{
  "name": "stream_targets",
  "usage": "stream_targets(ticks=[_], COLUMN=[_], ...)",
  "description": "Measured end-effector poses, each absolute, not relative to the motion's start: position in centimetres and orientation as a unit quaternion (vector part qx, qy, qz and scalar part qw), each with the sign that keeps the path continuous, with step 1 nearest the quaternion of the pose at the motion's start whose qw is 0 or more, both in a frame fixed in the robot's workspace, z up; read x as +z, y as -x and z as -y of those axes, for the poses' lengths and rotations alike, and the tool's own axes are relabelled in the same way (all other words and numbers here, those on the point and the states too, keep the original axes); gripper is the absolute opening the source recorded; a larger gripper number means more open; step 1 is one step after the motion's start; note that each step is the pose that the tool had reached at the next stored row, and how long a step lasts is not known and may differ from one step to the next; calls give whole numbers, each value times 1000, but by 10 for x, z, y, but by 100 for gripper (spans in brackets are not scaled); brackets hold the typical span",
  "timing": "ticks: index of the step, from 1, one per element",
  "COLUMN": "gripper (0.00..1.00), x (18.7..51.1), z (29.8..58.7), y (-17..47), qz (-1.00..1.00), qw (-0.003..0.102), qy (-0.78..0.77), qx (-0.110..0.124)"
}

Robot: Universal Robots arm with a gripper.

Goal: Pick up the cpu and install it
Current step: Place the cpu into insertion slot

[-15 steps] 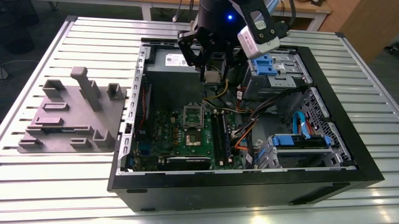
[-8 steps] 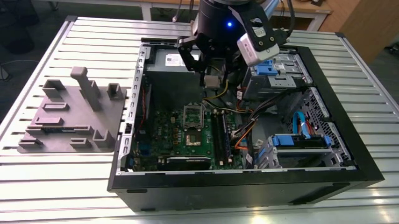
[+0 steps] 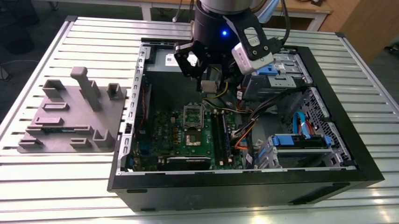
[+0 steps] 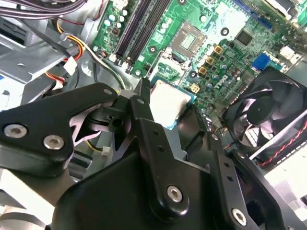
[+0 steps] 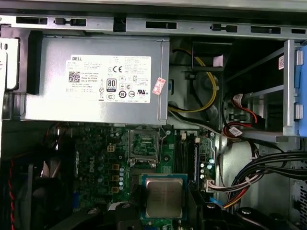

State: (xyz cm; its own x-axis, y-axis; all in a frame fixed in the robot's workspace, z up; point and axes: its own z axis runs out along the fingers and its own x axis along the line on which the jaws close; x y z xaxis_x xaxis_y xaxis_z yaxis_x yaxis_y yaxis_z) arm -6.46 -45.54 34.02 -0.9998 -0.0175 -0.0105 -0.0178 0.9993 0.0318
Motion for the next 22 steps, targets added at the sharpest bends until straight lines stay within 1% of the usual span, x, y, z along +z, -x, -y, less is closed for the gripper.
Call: stream_targets(ticks=[22], gripper=[47], x=[337], z=[455], y=[65], qz=[-1000], qw=[5], qy=[9], qx=[16])
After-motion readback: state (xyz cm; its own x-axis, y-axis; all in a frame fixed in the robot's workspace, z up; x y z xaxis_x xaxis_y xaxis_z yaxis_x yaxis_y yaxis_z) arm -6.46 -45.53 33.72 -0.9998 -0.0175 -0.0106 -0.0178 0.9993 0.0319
